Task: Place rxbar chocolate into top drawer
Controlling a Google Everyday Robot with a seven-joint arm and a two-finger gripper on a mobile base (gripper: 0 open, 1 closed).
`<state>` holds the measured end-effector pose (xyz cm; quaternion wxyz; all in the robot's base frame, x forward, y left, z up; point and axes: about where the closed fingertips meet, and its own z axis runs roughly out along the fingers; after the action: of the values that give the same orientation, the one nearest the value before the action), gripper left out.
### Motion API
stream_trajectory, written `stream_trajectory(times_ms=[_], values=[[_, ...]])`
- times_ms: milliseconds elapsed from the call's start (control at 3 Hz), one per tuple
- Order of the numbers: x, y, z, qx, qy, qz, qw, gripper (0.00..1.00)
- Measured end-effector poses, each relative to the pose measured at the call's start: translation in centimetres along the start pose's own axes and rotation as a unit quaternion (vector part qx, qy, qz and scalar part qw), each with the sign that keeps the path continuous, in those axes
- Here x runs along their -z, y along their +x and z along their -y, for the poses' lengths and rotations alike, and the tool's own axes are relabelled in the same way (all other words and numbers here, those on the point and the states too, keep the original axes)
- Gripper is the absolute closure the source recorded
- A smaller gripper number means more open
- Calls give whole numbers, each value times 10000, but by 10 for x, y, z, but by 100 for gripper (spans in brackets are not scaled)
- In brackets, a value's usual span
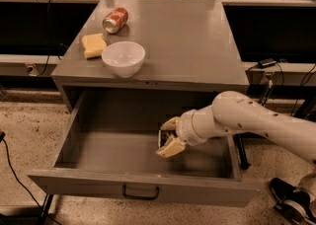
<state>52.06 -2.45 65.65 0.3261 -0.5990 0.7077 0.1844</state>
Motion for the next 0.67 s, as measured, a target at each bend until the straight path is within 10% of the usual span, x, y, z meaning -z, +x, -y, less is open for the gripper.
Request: stream_trajectory(times_ms=[667], values=[[-3, -2, -2, 15, -37, 3, 10000, 4]])
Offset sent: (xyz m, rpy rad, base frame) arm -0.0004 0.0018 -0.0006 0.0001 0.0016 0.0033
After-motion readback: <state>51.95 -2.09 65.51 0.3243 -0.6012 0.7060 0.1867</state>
